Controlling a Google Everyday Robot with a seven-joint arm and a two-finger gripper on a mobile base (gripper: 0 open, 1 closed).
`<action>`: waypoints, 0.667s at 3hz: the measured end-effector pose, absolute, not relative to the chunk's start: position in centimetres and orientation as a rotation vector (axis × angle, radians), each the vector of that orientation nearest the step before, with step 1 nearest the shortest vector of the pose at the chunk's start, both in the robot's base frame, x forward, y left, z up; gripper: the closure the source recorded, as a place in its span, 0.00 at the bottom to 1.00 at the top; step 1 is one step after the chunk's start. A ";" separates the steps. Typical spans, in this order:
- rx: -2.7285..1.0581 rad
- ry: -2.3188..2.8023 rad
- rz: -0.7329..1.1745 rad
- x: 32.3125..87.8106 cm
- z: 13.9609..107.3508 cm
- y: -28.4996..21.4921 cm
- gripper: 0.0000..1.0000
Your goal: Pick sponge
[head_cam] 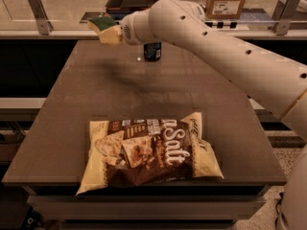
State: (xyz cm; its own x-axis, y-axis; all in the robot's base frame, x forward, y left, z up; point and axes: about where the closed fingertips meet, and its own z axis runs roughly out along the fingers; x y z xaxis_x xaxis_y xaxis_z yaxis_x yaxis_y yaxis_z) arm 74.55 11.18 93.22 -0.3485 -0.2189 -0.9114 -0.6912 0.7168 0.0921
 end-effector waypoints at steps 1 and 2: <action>-0.717 1.866 0.562 74.5 95.2 9.9 1.00; -0.724 1.821 0.549 73.9 97.3 9.0 1.00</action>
Offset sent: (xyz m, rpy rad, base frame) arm -0.0130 -0.0375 0.0687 0.0106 -0.1520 0.0067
